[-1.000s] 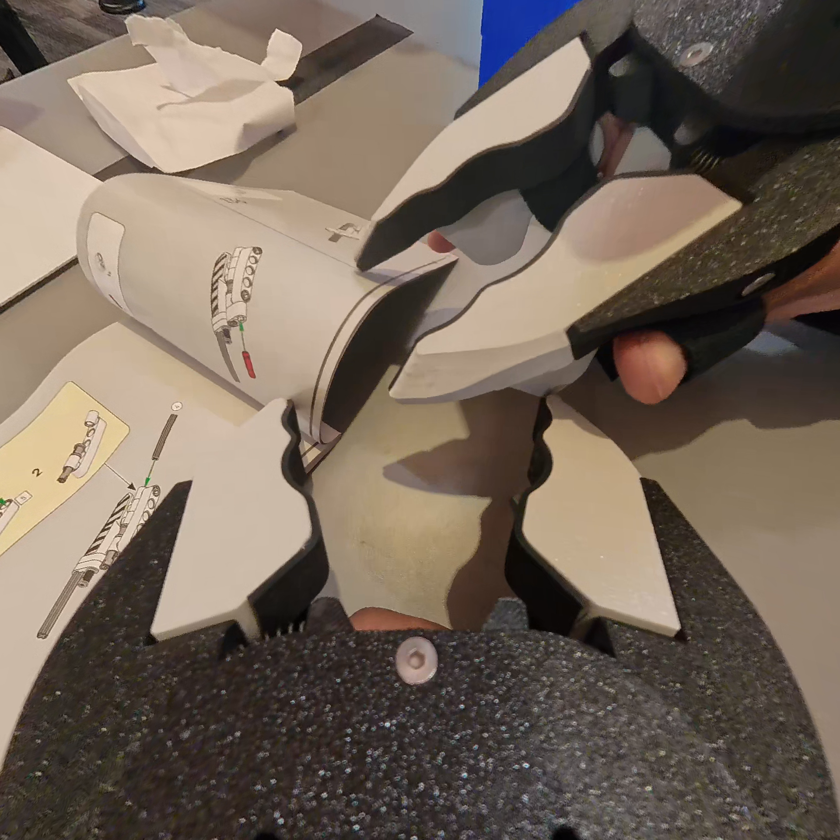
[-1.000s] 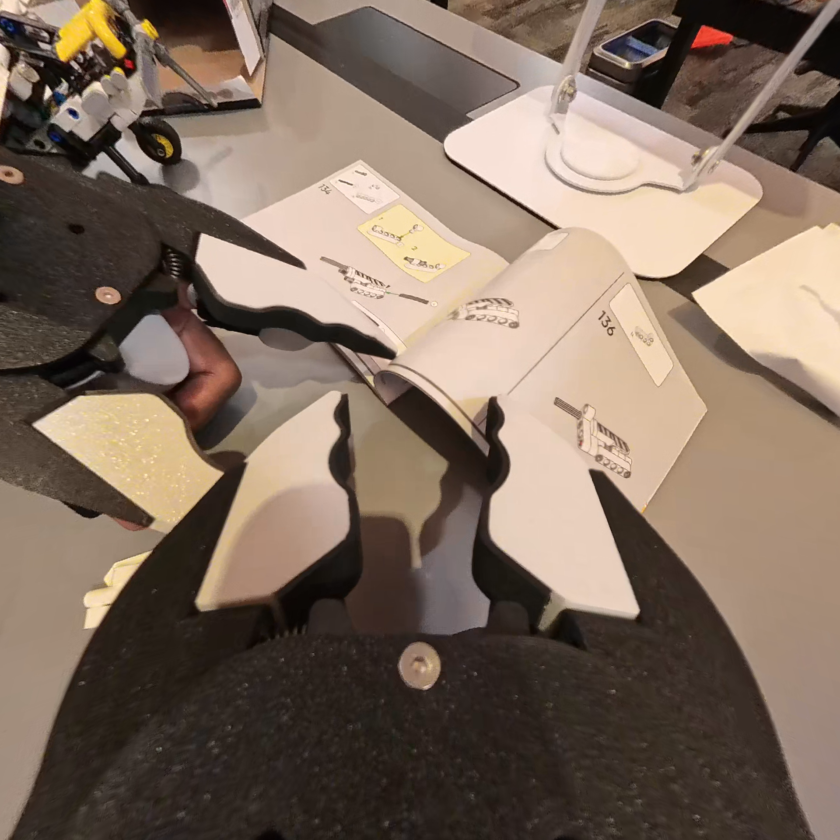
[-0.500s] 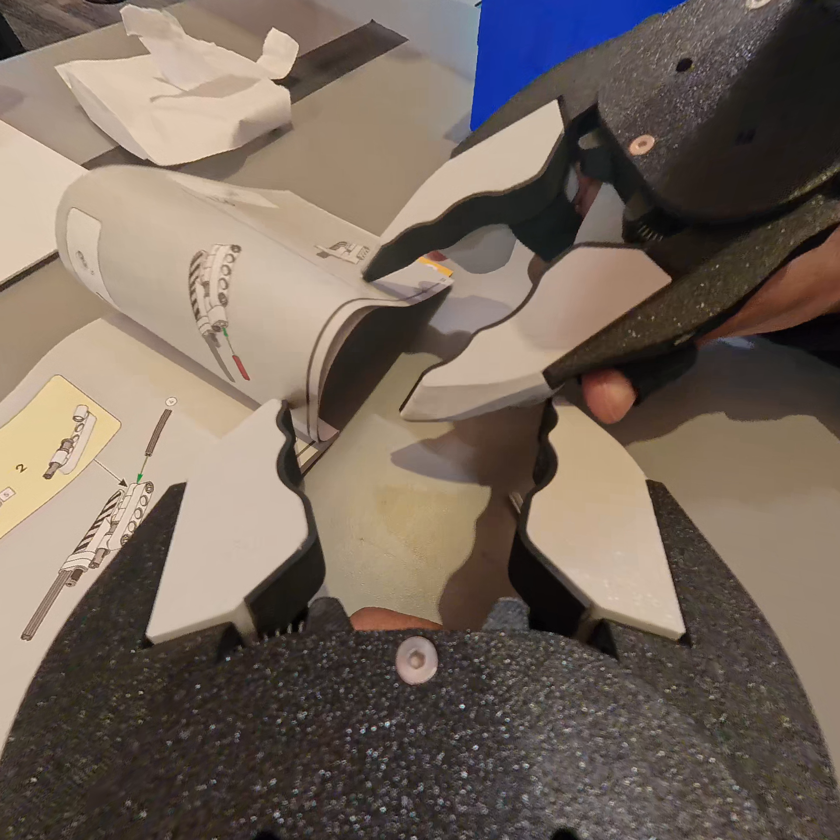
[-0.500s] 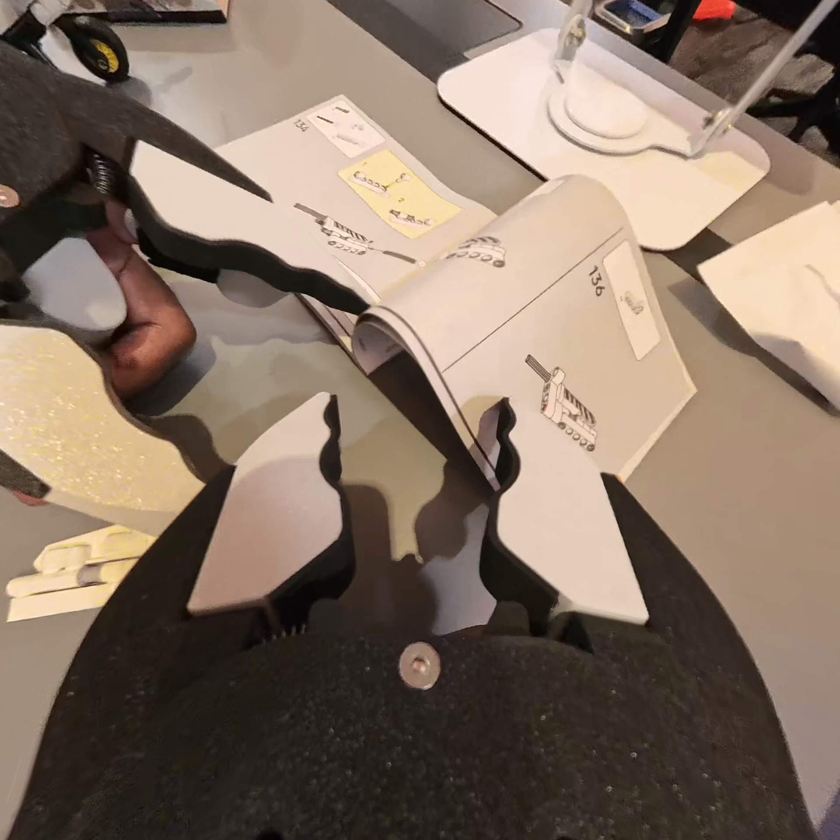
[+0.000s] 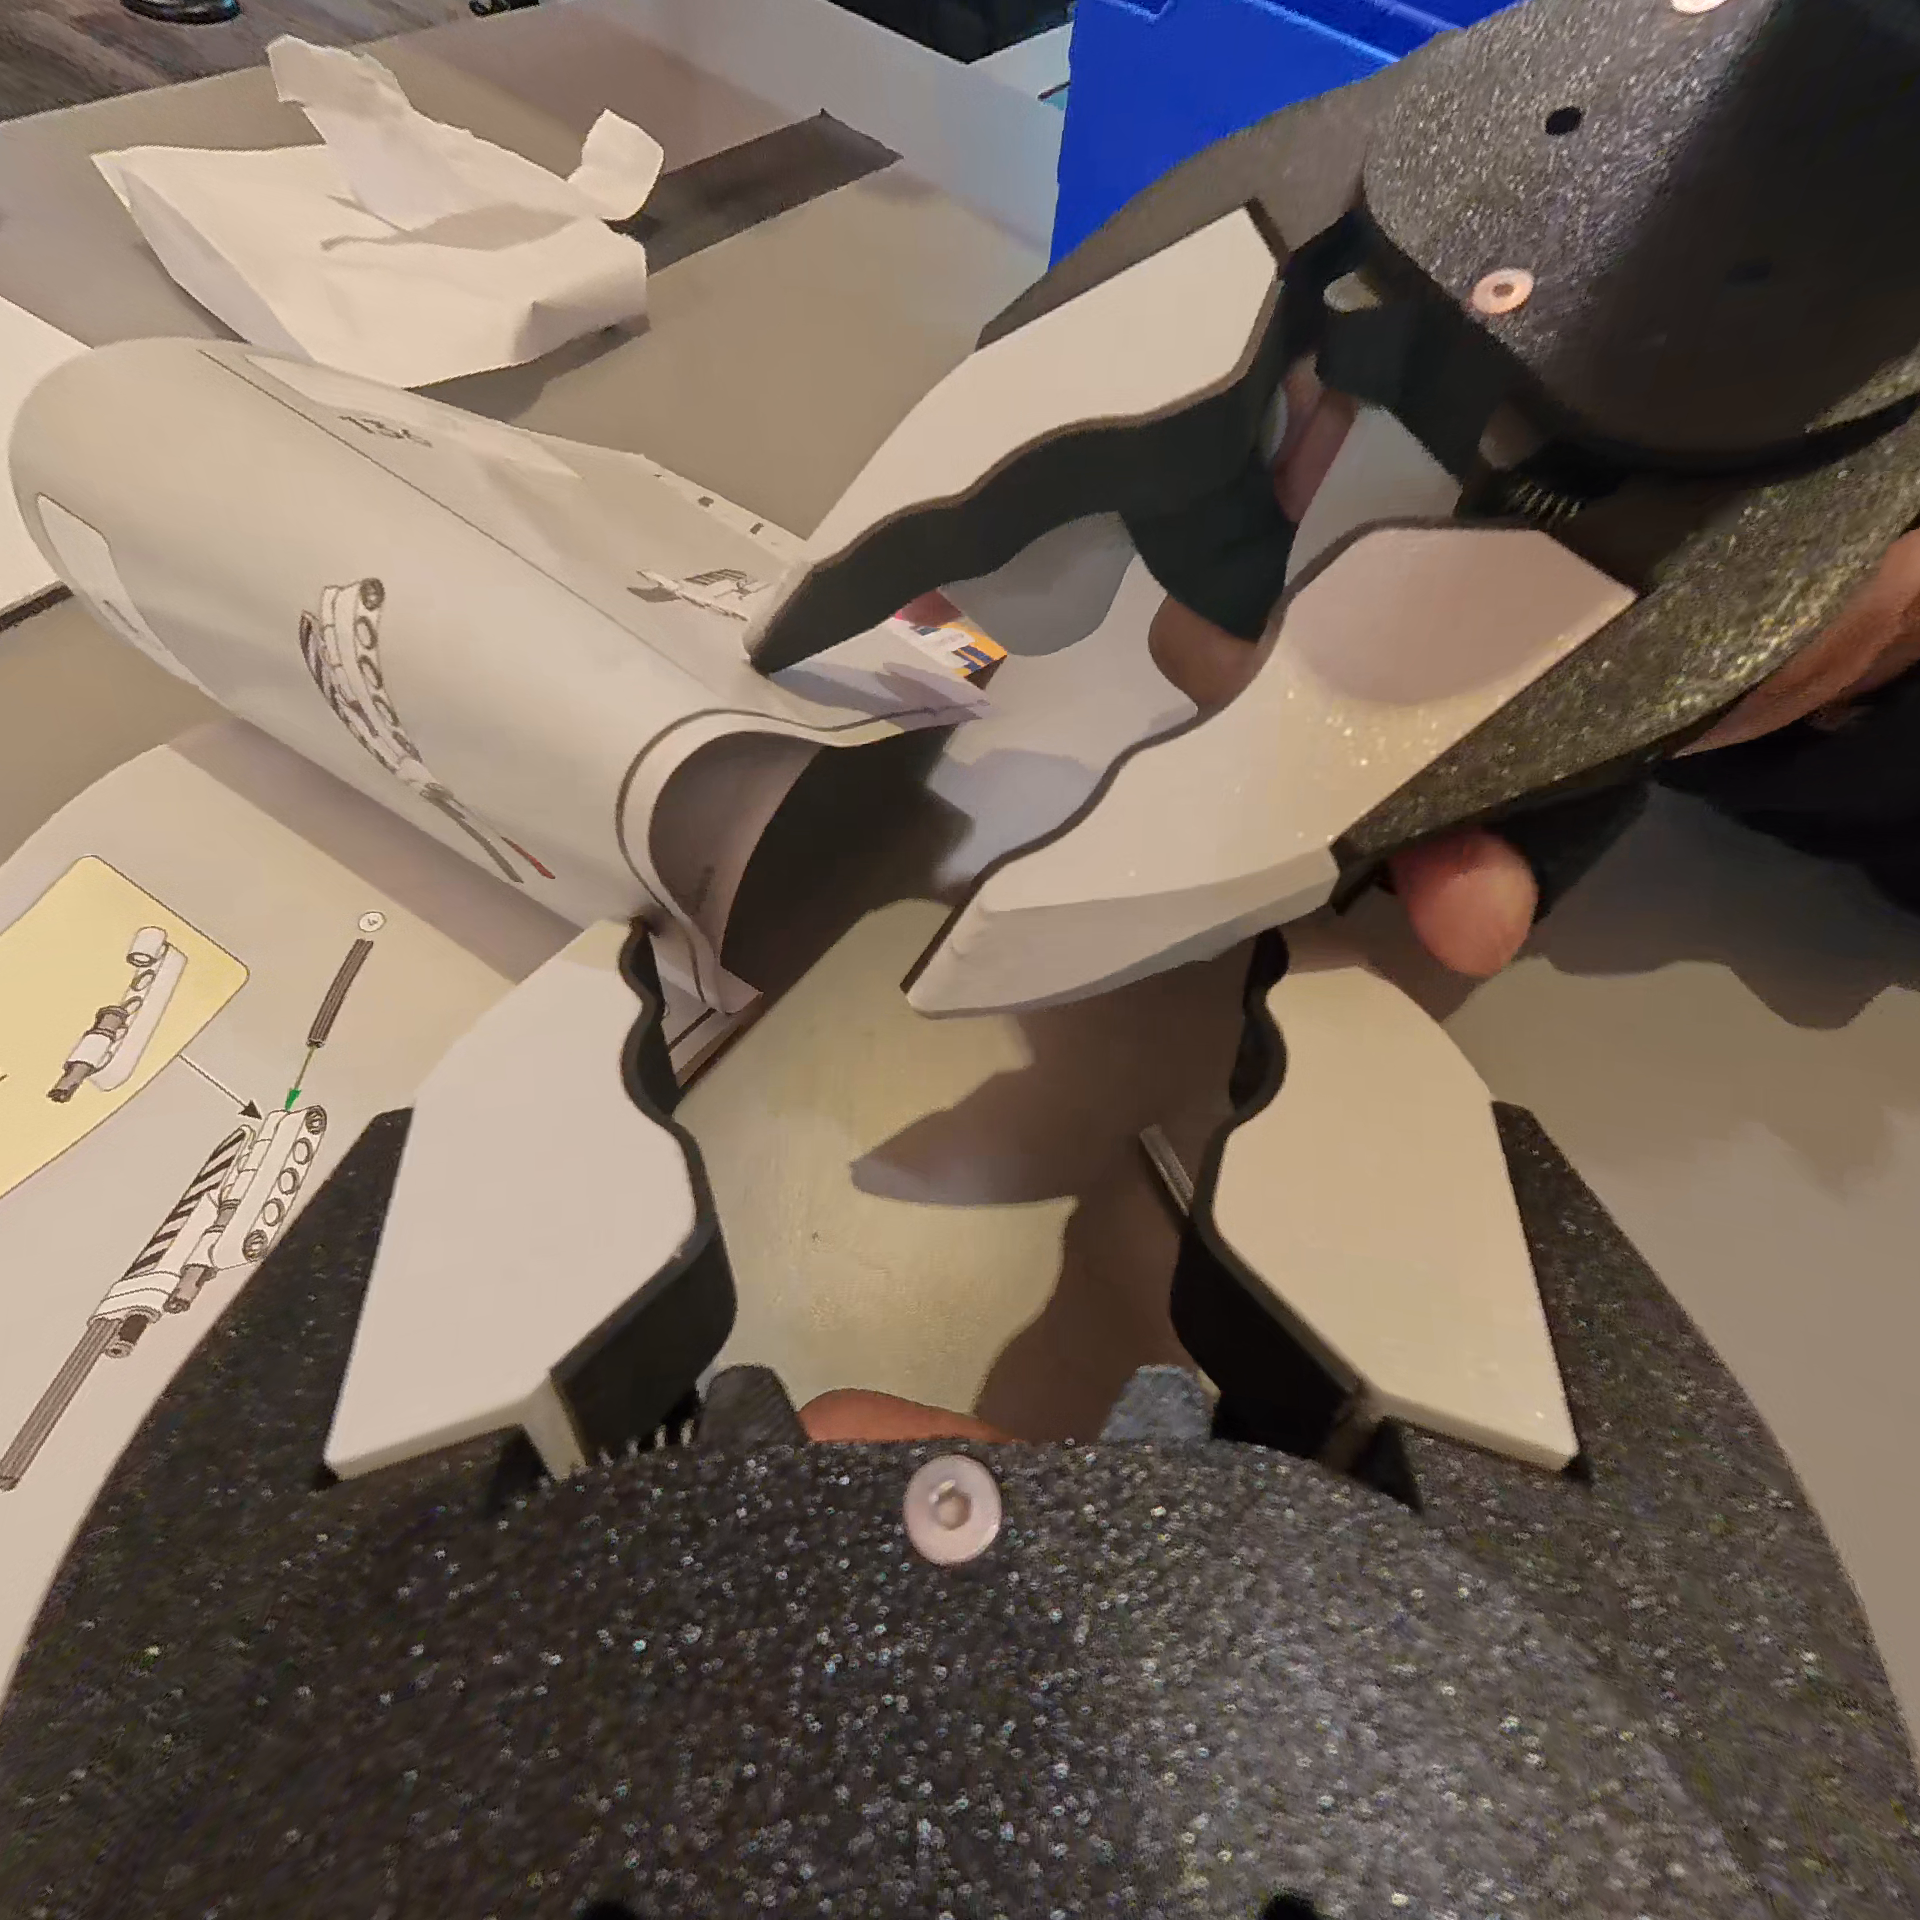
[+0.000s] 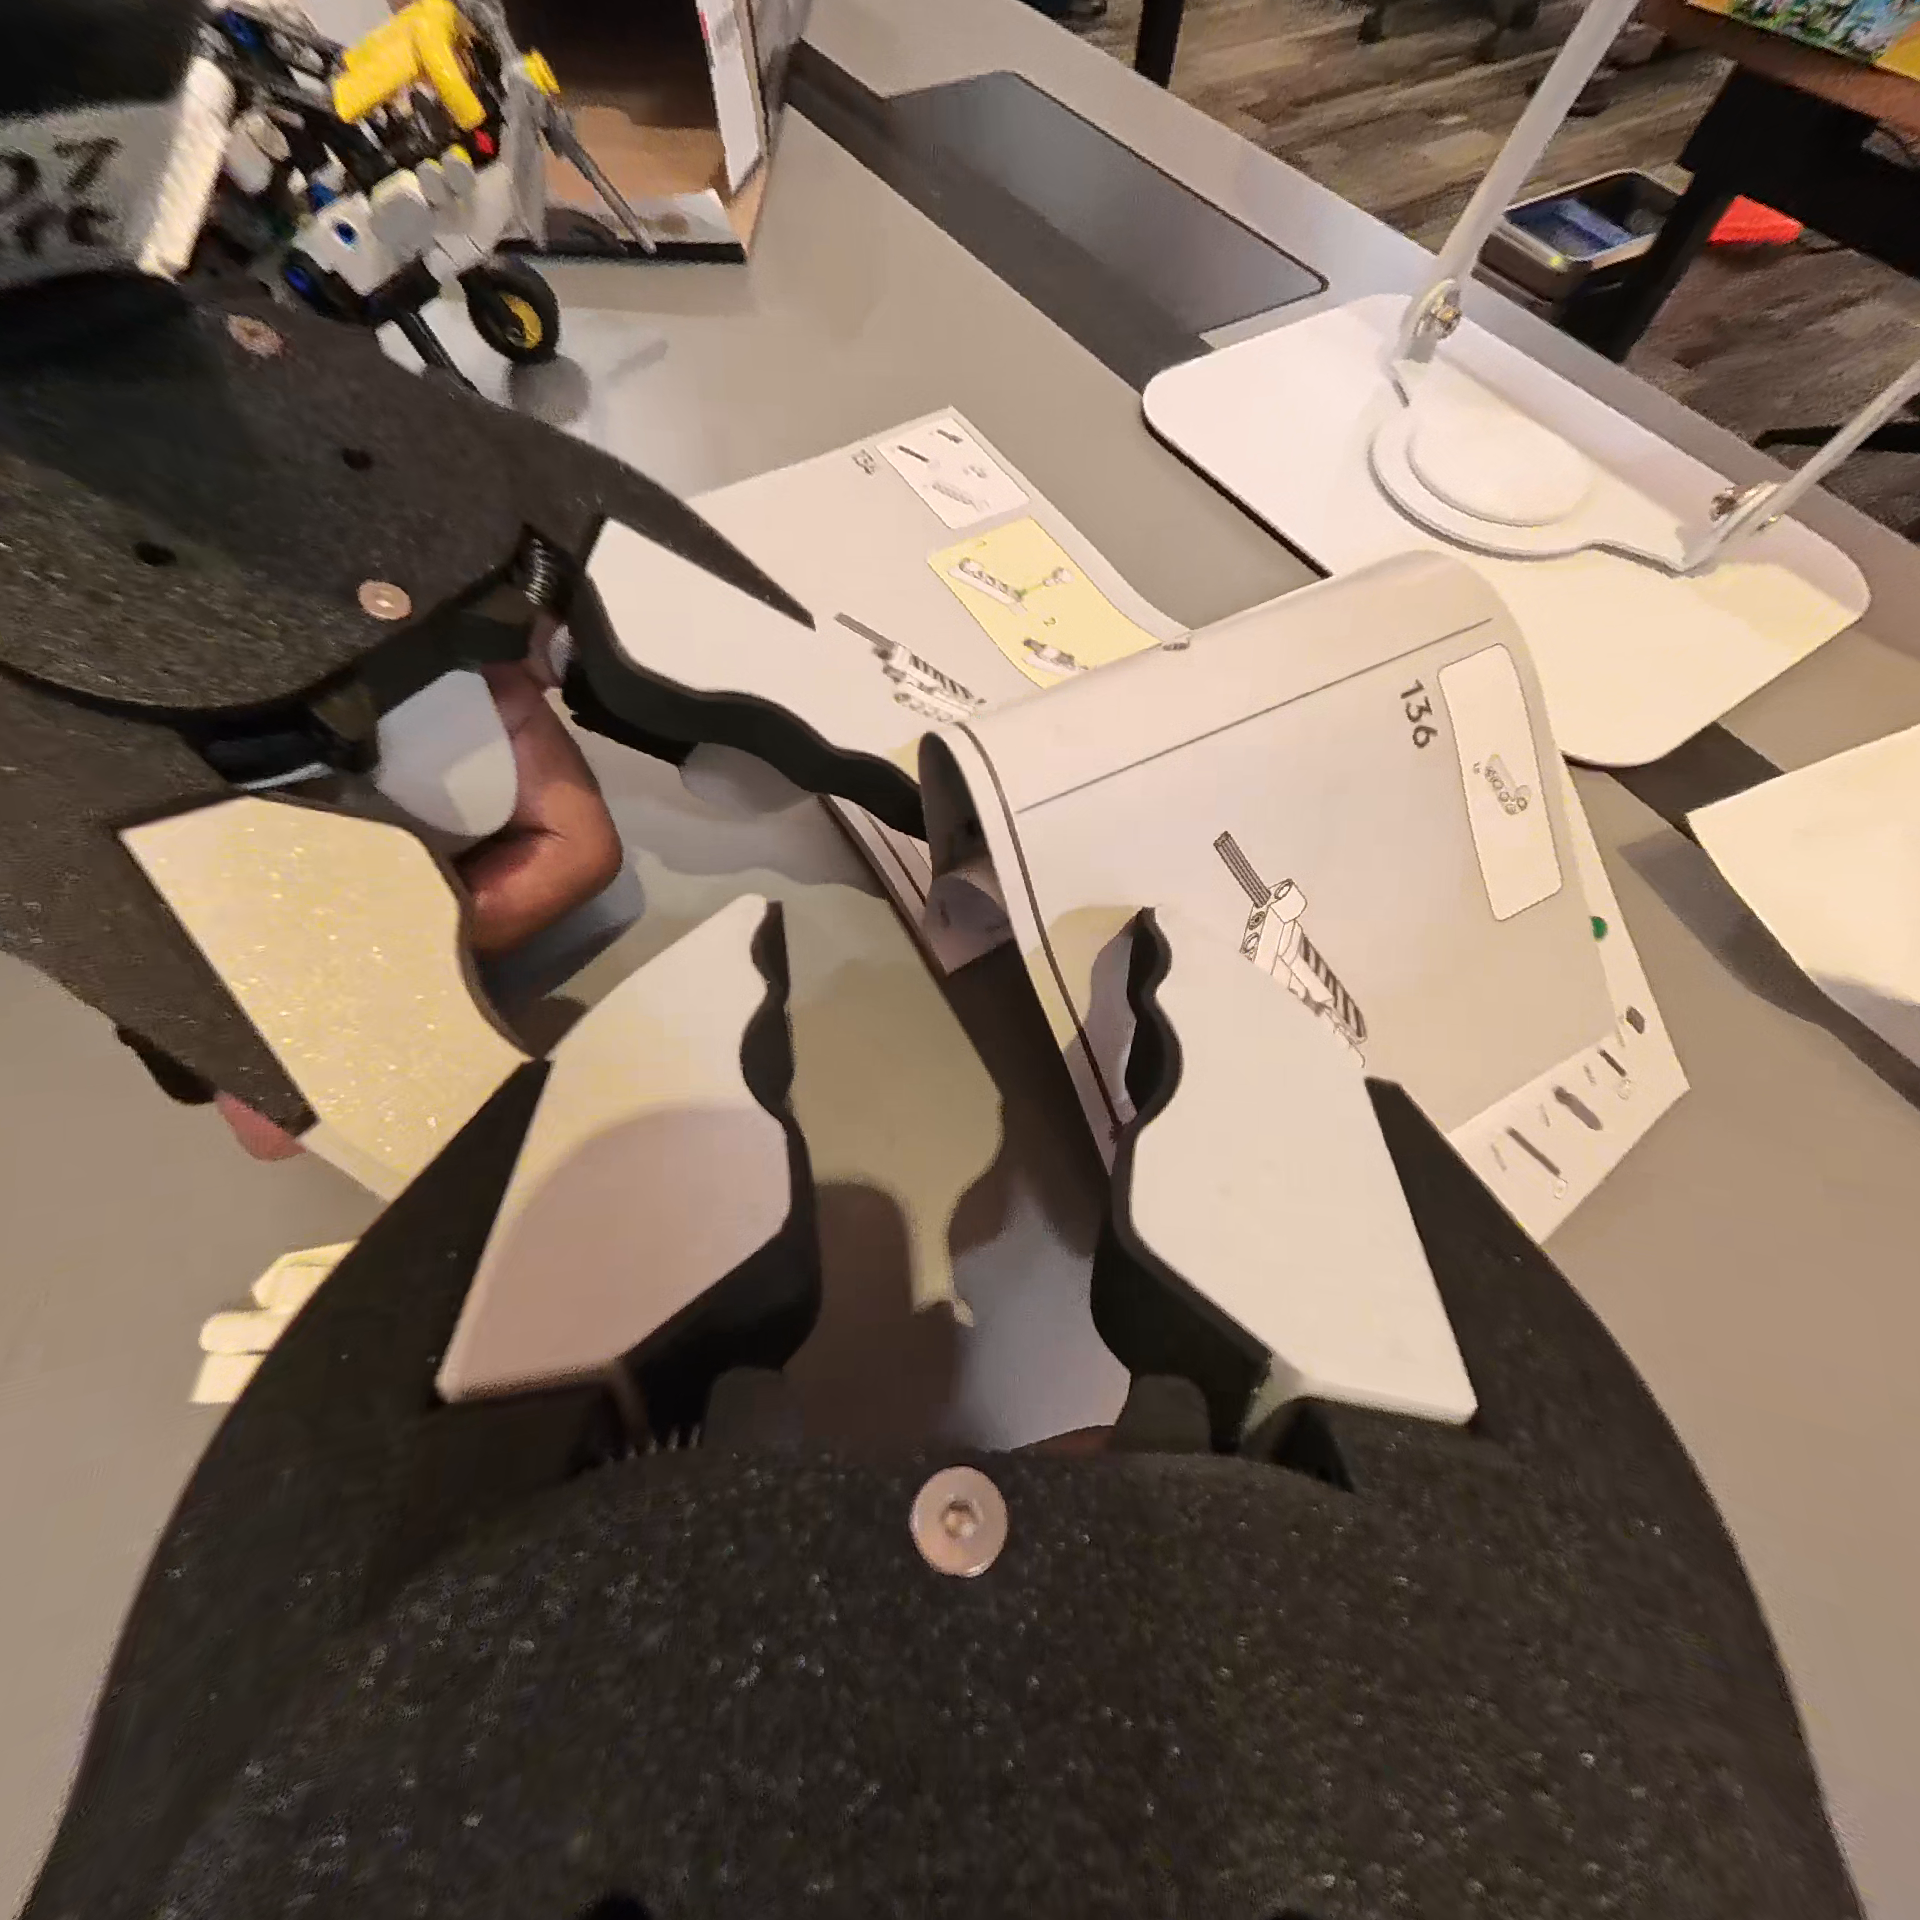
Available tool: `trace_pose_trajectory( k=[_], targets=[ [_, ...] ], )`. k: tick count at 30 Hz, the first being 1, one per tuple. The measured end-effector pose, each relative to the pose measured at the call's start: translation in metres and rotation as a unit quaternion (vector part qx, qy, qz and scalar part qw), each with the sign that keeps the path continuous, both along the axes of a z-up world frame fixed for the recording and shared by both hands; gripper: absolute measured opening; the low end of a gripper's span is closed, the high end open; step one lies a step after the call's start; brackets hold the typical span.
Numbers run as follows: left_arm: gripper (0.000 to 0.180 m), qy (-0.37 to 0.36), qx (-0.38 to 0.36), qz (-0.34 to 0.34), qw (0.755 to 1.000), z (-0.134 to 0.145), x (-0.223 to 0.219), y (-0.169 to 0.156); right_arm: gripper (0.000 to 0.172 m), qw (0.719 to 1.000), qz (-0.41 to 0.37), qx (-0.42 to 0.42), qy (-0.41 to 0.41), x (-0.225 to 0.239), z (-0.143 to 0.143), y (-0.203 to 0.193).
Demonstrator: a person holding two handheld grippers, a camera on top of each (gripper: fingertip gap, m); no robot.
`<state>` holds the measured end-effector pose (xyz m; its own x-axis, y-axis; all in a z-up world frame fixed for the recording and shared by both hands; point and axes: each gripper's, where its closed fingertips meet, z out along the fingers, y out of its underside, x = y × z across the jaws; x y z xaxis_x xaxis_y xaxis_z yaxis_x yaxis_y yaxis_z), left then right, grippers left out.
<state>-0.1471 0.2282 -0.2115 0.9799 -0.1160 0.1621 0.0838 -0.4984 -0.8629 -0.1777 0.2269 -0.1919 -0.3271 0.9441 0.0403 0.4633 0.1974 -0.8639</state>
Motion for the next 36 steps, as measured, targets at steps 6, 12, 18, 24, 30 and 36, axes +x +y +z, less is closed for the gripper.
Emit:
trace_pose_trajectory(
  k=[6,12,18,24,30,36],
  targets=[
    [0.108,-0.013,0.02,-0.011,1.0,0.006,0.002,-0.002,0.062,1.0,0.025,-0.015,-0.011,-0.001,0.003,-0.008],
    [0.108,-0.018,0.051,-0.008,0.998,0.014,0.0,-0.005,0.06,1.0,0.028,-0.003,-0.012,-0.005,0.008,-0.014],
    [0.108,-0.02,0.065,-0.007,0.998,0.018,-0.001,-0.006,0.06,0.999,0.029,0.011,-0.008,-0.013,0.016,-0.019],
    [0.108,-0.012,0.074,-0.011,0.997,0.02,0.0,-0.005,0.061,0.999,0.029,0.034,-0.005,-0.015,0.02,-0.019],
    [0.109,0.003,0.077,-0.016,0.997,0.021,0.002,-0.002,0.06,0.999,0.02,0.041,0.0,-0.017,0.025,-0.015],
    [0.109,0.005,0.081,-0.017,0.997,0.022,0.002,-0.003,0.06,0.998,0.015,0.059,0.006,-0.019,0.03,-0.013]
  ],
)
